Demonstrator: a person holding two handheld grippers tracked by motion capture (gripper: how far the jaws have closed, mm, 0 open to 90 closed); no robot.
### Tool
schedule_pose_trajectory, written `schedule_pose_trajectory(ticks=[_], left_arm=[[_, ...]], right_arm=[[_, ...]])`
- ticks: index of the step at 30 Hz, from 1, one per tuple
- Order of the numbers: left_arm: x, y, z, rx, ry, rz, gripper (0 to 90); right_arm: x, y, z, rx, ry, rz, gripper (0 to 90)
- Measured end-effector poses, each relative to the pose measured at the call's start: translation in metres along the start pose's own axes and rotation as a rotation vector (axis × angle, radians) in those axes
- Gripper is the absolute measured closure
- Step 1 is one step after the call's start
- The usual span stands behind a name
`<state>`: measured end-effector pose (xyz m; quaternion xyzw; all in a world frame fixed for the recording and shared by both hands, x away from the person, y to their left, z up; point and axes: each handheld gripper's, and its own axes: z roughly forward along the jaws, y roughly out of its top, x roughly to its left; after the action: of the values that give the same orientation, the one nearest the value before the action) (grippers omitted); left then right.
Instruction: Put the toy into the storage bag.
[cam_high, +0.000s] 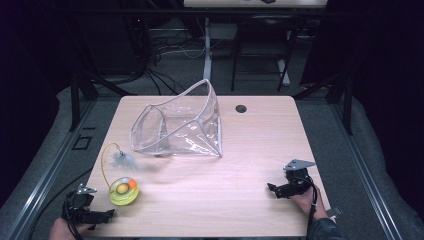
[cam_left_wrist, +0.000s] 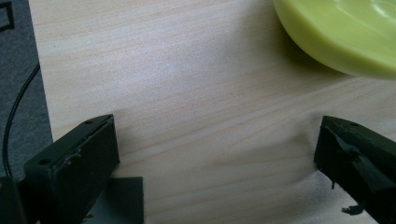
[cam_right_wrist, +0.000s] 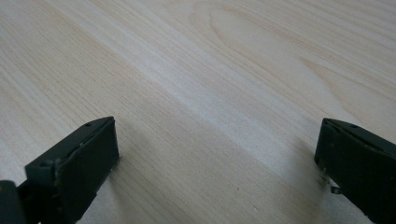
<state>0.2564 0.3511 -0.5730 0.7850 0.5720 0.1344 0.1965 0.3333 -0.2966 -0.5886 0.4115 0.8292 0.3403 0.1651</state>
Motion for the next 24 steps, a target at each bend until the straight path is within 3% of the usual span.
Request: schedule_pose_trajectory(ticks=[6,14,24], left_arm=[[0.0,0.004,-0.001,0.043,0.0,0.002,0.2],[-0.001,0.008,-0.014,0.031,0.013,-0.014,0.3],[-0.007,0.017,-0.031,0.042,-0.017,-0.001,0.5]], right_arm=[[0.0,0.0,0.0,-0.001,-0.001,-0.001,0.0],[0.0,0.0,0.0,0.0,-0.003,0.003,0.0],[0.0,-0.001,0.001,-0.018,-0.007,0.006,0.0]])
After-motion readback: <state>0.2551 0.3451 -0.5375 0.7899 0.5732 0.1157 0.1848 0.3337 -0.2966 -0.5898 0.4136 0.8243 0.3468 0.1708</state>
